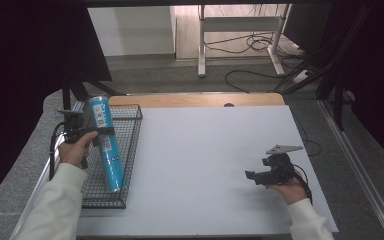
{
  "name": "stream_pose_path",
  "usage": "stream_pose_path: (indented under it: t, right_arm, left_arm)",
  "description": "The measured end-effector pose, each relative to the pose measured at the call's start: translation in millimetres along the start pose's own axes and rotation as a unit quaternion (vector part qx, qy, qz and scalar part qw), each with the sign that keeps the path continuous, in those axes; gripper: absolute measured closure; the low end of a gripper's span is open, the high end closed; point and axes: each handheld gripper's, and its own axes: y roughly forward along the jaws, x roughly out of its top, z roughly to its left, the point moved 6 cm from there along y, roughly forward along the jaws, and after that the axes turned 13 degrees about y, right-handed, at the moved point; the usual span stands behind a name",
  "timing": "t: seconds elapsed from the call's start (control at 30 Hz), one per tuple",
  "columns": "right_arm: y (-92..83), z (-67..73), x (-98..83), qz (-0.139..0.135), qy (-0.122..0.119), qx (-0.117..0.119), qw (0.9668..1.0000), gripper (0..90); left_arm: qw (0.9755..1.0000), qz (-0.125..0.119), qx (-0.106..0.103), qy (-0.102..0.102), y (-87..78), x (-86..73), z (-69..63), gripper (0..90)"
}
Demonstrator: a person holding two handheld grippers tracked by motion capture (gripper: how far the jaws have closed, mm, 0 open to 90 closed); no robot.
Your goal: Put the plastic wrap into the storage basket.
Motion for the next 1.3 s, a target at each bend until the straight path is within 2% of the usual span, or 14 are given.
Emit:
stream_pose_path:
  t: [0.13, 0.4, 0.5, 0.67, 0.8, 0.93, 0.97, 1.03, 1.13, 1.3]
  right_arm:
    - [0.1, -1.2, 0.1, 0.000, -0.001, -0.001, 1.0000, 11.1]
    - [1.6, -1.0, -0.9, 0.004, 0.000, -0.004, 1.0000, 11.1]
    - [1.9, -1.1, -1.1, 0.005, 0.000, -0.005, 1.0000, 11.1]
    - [3.2, -2.1, -1.0, 0.006, -0.001, -0.006, 1.0000, 11.1]
    - [3.7, -2.7, -1.3, 0.008, -0.001, -0.007, 0.9999, 11.1]
    - [4.1, -3.6, -1.5, 0.008, 0.000, -0.010, 0.9999, 11.1]
    - [4.2, -3.5, -1.6, 0.009, 0.000, -0.010, 0.9999, 11.1]
    - [4.3, -3.4, -2.0, 0.010, -0.001, -0.011, 0.9999, 11.1]
    - [5.2, -3.3, -2.8, 0.012, -0.001, -0.015, 0.9998, 11.1]
    - [4.3, -1.4, -3.6, 0.012, -0.006, -0.015, 0.9998, 11.0]
  left_arm:
    - [0.9992, 0.014, 0.035, 0.011, 12.2, 4.1, -4.4, 31.6]
    - [0.9972, 0.034, 0.065, 0.018, 36.5, 6.1, -9.4, 31.6]
    - [0.9964, 0.044, 0.072, 0.009, 46.6, 5.8, -5.8, 31.6]
    - [0.9953, 0.053, 0.079, -0.017, 61.1, 3.2, 4.2, 31.4]
    - [0.9941, 0.062, 0.086, -0.026, 70.7, 0.2, 10.1, 30.9]
    - [0.9916, 0.075, 0.101, -0.028, 78.3, -4.5, 16.4, 30.1]
    - [0.9925, 0.071, 0.096, -0.024, 77.9, -4.6, 16.6, 29.6]
    - [0.9931, 0.063, 0.098, -0.010, 74.5, -2.1, 12.9, 28.8]
    - [0.9936, 0.058, 0.097, 0.012, 68.1, 1.0, 4.2, 21.1]
    - [0.9904, 0.053, 0.115, 0.057, 56.9, -1.0, -8.6, 15.8]
